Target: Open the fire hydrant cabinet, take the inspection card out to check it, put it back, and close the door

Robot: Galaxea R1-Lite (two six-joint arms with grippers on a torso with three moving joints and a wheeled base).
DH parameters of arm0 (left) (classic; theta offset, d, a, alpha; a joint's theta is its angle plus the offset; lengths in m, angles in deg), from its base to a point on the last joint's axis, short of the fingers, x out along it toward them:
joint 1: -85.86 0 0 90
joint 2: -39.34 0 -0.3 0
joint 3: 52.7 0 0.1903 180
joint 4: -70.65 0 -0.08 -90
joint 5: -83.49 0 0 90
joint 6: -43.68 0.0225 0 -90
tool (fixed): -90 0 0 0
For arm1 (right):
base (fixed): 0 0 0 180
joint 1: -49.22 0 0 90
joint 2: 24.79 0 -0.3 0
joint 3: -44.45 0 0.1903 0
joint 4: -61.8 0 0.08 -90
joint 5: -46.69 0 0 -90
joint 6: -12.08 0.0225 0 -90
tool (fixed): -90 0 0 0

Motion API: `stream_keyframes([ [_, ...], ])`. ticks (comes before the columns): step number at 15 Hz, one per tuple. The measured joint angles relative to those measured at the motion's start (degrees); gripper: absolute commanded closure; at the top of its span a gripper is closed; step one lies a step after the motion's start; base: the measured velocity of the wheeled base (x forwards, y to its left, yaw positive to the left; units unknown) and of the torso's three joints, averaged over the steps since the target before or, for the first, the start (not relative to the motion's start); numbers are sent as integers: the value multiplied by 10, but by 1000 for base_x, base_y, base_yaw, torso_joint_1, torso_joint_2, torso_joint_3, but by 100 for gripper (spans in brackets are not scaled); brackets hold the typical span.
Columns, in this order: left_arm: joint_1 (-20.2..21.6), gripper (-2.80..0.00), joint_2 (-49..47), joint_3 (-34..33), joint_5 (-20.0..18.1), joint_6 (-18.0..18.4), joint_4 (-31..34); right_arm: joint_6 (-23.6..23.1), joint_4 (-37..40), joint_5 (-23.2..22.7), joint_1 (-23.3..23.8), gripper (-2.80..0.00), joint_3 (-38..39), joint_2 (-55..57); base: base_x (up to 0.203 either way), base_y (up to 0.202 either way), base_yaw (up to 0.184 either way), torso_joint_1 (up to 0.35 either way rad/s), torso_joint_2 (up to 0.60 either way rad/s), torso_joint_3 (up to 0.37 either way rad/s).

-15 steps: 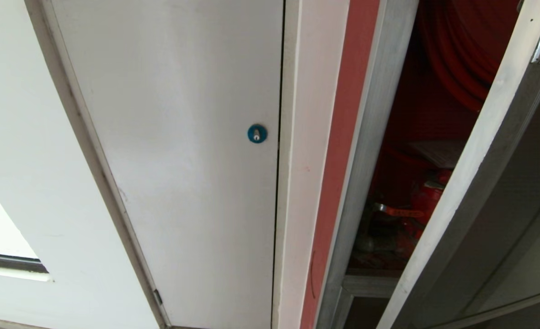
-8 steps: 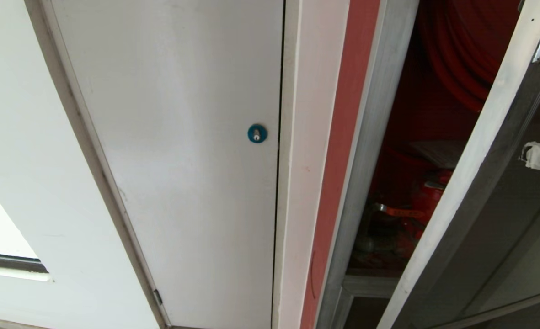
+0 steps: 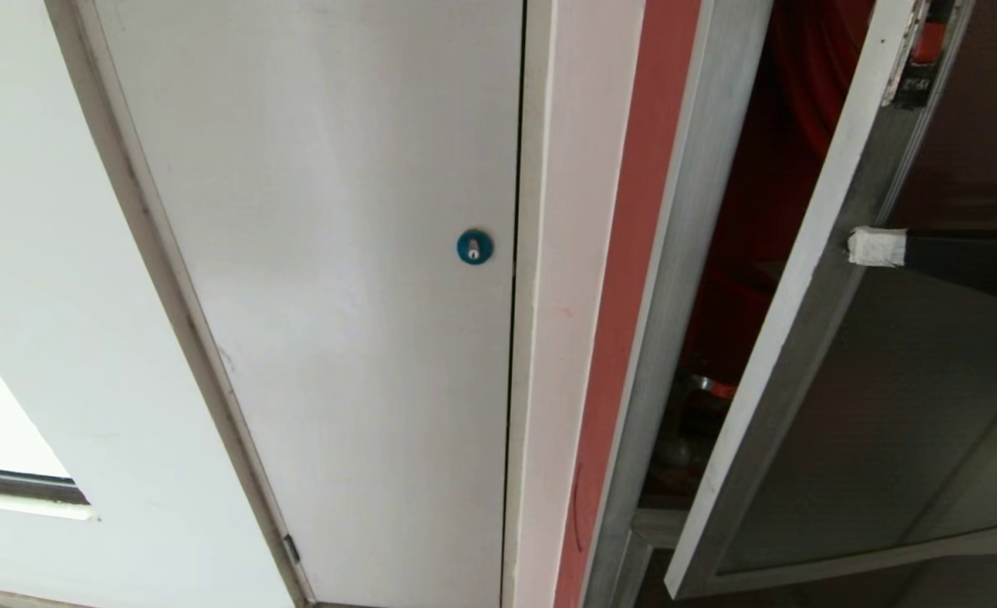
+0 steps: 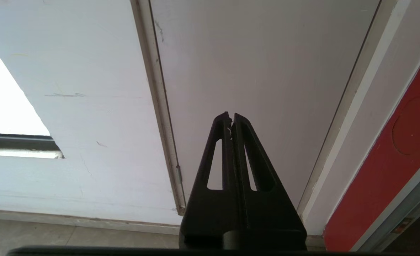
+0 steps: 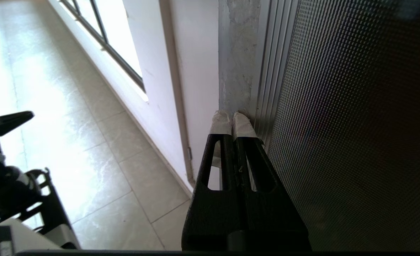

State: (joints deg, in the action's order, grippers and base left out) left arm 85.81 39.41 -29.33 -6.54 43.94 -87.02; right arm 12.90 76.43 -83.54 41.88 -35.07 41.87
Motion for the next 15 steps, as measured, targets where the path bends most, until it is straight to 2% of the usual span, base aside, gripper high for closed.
stream_keyframes([
  [10, 0, 0, 0, 0, 0, 0, 0, 2, -23, 63, -5, 0, -58, 95, 0, 0, 0, 0, 0, 0],
  [15, 0, 0, 0, 0, 0, 0, 0, 2, -75, 97, -5, 0, -70, 137, 0, 0, 0, 0, 0, 0],
])
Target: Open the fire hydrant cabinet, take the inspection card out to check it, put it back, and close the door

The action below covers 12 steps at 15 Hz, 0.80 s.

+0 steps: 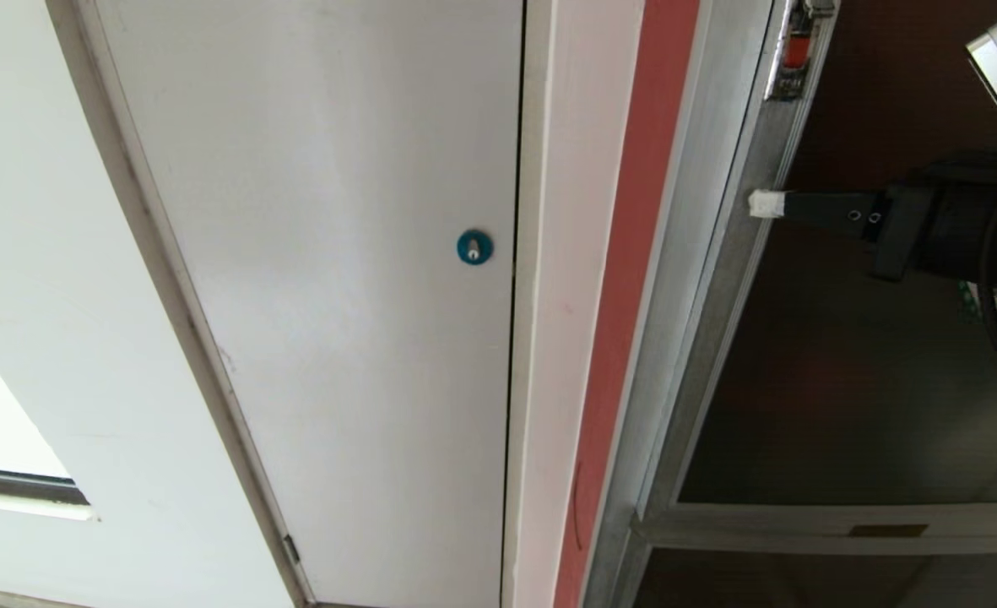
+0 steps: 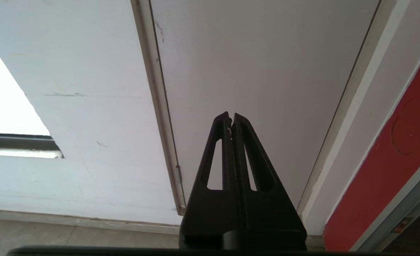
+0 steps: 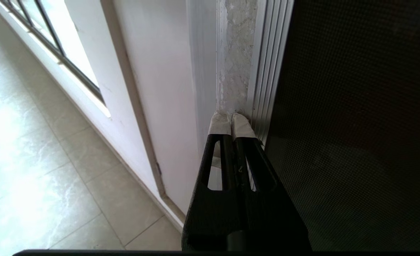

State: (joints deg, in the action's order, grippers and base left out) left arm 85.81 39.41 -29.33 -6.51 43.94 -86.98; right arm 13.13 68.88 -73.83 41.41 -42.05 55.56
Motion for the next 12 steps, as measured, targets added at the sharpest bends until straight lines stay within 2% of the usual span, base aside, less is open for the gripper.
stream_keyframes([
  [12, 0, 0, 0, 0, 0, 0, 0, 0, -19, 23, 0, 0, -15, 42, 0, 0, 0, 0, 0, 0],
])
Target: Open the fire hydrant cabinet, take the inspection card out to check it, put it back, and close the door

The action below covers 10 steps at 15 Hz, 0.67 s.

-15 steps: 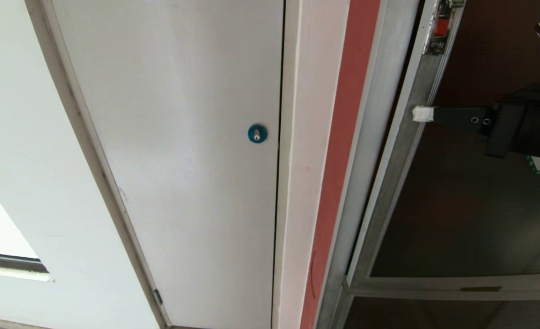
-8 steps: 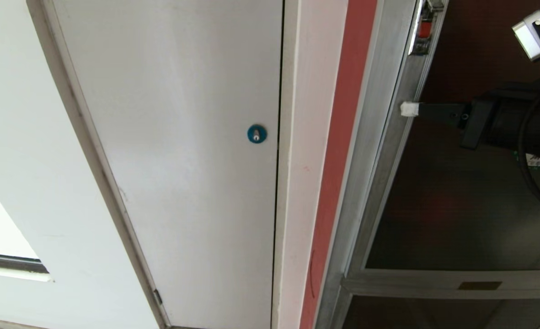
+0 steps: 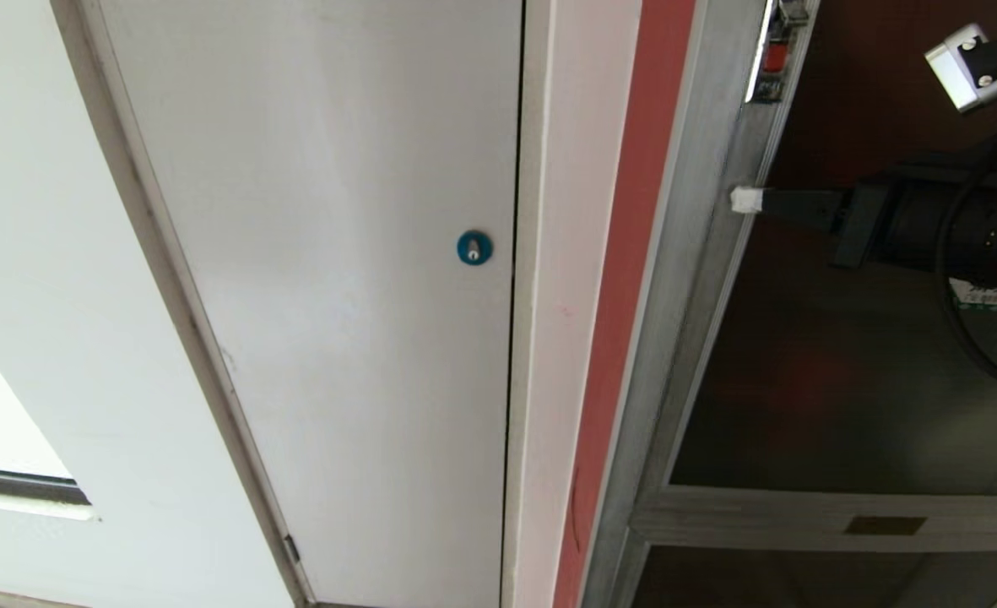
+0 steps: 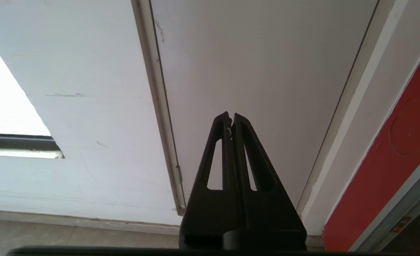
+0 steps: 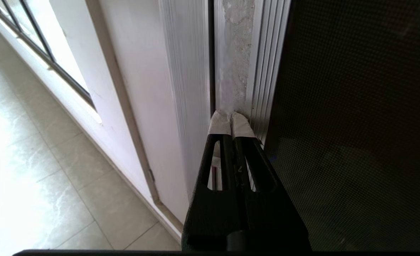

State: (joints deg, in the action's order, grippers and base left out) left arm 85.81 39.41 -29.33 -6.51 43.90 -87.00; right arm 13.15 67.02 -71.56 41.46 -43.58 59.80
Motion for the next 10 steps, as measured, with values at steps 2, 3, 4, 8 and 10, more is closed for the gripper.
stream_keyframes([
  [2, 0, 0, 0, 0, 0, 0, 0, 0, 0, 4, 0, 0, 0, 1, 0, 0, 0, 0, 0, 0],
  [3, 0, 0, 0, 0, 0, 0, 0, 0, 0, 7, 0, 0, 0, 2, 0, 0, 0, 0, 0, 0],
  [4, 0, 0, 0, 0, 0, 0, 0, 0, 0, 8, 0, 0, 0, 1, 0, 0, 0, 0, 0, 0],
  [8, 0, 0, 0, 0, 0, 0, 0, 1, 1, 10, 0, 0, 5, -8, 0, 0, 0, 0, 0, 0],
  [10, 0, 0, 0, 0, 0, 0, 0, 1, 1, 12, -8, 0, 19, -22, 0, 0, 0, 0, 0, 0],
])
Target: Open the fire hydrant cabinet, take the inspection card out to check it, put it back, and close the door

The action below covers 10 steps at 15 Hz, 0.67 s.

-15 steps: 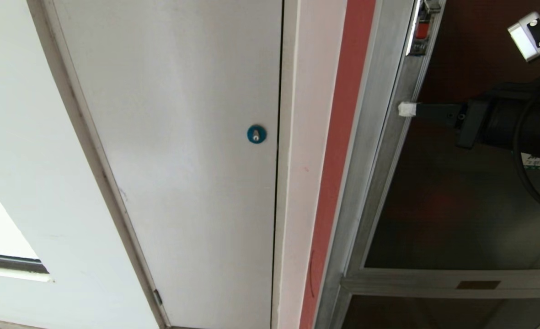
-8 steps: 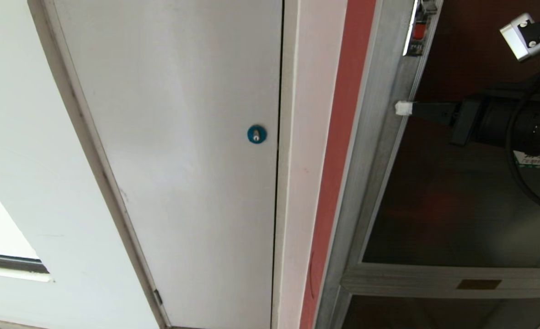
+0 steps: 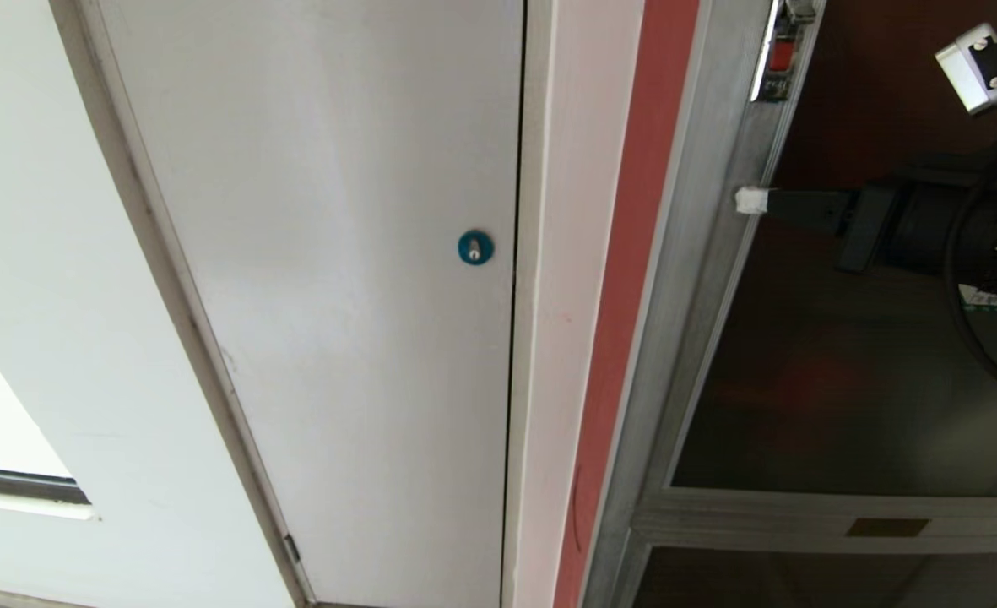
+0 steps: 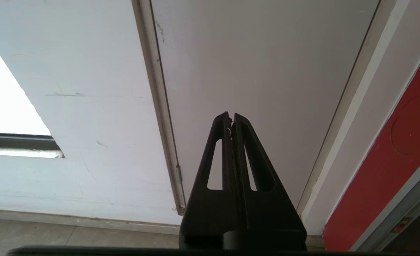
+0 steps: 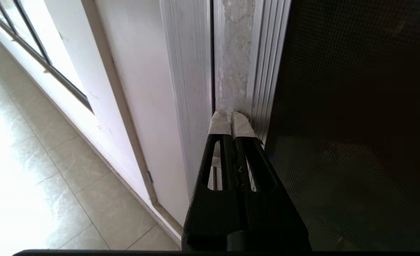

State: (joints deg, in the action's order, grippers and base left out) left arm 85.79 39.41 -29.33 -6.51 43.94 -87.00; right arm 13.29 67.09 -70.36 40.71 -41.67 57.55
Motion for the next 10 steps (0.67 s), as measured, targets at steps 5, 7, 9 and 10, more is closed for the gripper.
stream_keyframes([
  [5, 0, 0, 0, 0, 0, 0, 0, 1, 5, -1, -46, 0, 39, -54, 0, 0, 0, 0, 0, 0],
  [7, 0, 0, 0, 0, 0, 0, 0, 1, 6, -2, -51, 0, 50, -75, 0, 0, 0, 0, 0, 0],
  [9, 0, 0, 0, 0, 0, 0, 0, 2, 5, -2, -53, 0, 51, -91, 0, 0, 0, 0, 0, 0],
  [10, 0, 0, 0, 0, 0, 0, 0, 2, 5, -2, -53, 0, 51, -96, 0, 0, 0, 0, 0, 0],
])
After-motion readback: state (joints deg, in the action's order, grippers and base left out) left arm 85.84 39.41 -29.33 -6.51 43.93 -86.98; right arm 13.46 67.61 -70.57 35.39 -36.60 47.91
